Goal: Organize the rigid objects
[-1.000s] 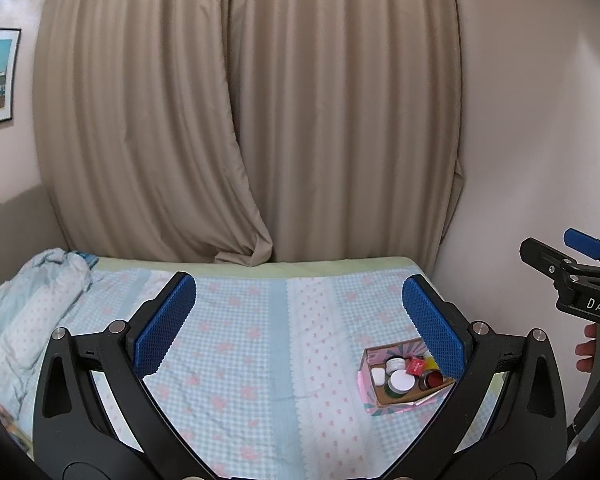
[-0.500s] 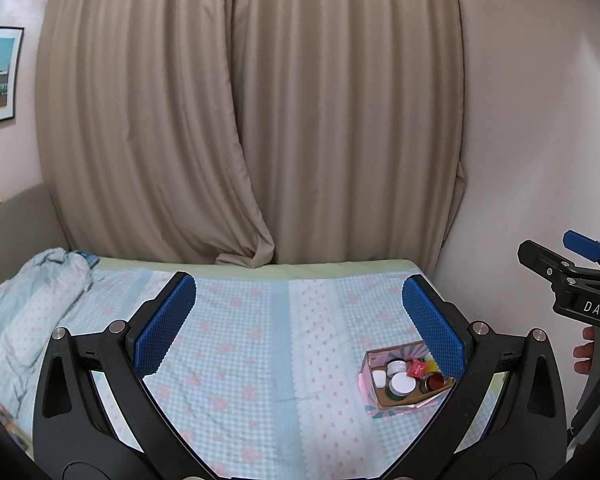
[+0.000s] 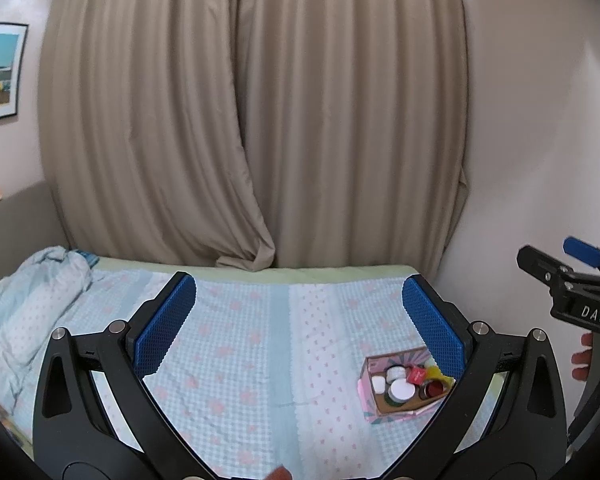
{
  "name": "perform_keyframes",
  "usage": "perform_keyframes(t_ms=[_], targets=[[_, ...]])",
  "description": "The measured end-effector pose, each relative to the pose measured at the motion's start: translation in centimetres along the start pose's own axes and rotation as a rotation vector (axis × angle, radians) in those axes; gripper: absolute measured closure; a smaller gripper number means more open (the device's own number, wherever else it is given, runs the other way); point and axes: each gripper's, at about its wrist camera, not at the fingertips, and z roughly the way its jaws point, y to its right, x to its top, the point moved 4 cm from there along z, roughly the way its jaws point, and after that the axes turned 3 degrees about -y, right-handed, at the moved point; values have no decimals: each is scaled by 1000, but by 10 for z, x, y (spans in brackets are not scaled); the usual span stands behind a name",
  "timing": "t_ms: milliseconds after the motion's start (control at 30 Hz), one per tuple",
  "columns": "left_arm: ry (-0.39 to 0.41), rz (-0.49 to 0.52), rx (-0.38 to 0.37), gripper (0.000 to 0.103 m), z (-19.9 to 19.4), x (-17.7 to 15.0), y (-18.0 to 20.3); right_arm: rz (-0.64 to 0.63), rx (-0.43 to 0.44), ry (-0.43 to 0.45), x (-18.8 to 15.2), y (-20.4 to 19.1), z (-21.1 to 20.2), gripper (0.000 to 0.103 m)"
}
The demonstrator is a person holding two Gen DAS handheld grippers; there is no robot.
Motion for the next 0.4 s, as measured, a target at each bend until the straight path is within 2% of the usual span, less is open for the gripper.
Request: perform_keyframes(t_ms=[167, 400], targets=[[41, -34, -9, 0, -2, 0, -8, 2, -6, 1, 1, -1, 4, 0], [57, -1, 14, 0, 5, 0, -11, 7, -10, -2, 3, -1, 12, 0]])
